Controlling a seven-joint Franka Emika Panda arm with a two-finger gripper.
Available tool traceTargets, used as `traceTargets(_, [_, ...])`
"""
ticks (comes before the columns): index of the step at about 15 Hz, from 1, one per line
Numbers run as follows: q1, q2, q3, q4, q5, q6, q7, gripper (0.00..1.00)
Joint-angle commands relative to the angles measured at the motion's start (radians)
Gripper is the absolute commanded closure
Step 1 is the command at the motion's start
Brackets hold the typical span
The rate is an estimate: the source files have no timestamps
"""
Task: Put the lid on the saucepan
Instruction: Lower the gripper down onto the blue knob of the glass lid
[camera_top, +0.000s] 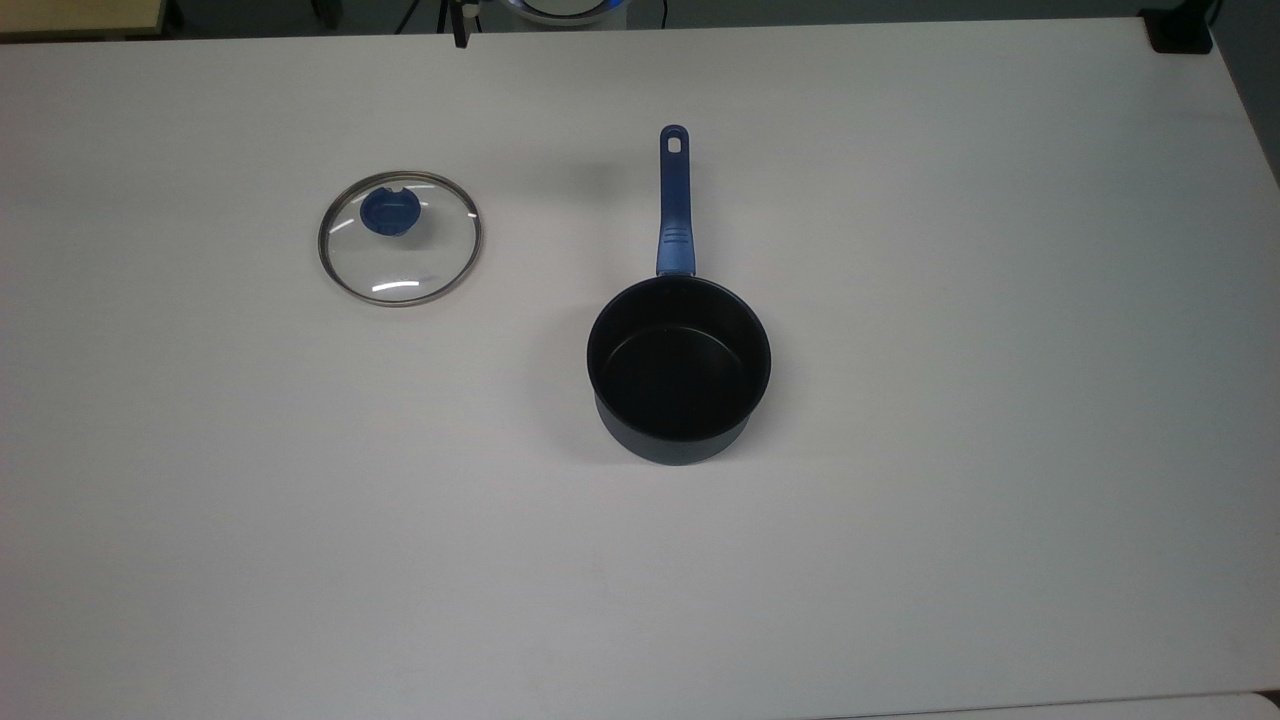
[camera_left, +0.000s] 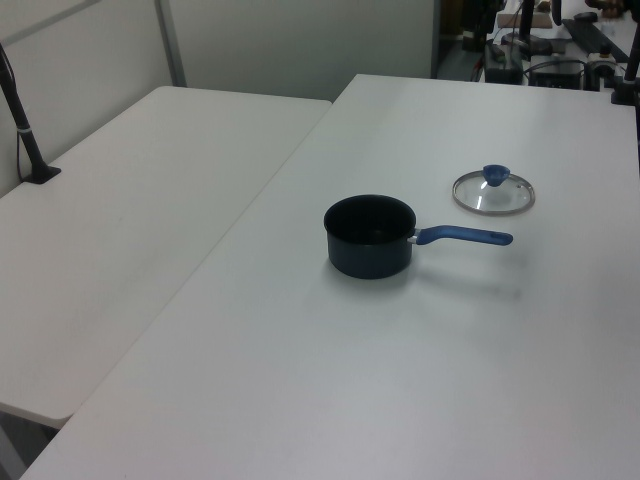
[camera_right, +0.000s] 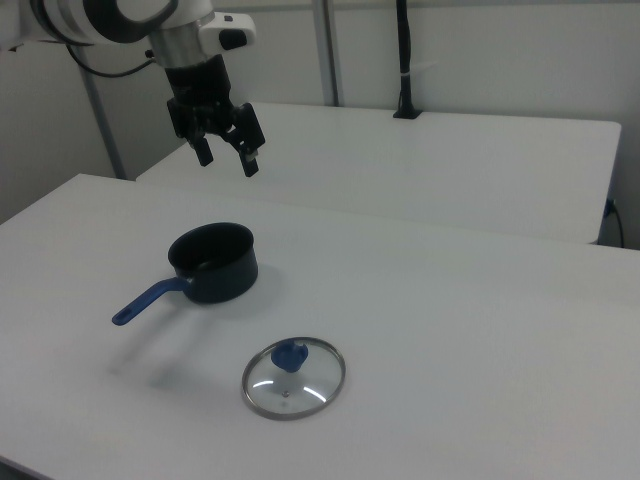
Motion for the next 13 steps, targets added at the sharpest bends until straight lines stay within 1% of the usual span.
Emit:
traceTargets(1, [0.018, -0.009, -0.014, -0.002, 0.017, -0.033, -0.025, 0.00])
traceTargets(11, [0.016, -0.012, -0.015, -0.012, 0.019, -0.046, -0.029, 0.00])
traceTargets(12, [0.013, -0.014, -0.015, -0.016, 0.014, -0.050, -0.070, 0.00])
traceTargets(13, [0.009, -0.024, -0.015, -0.037, 0.008, -0.062, -0.150, 0.00])
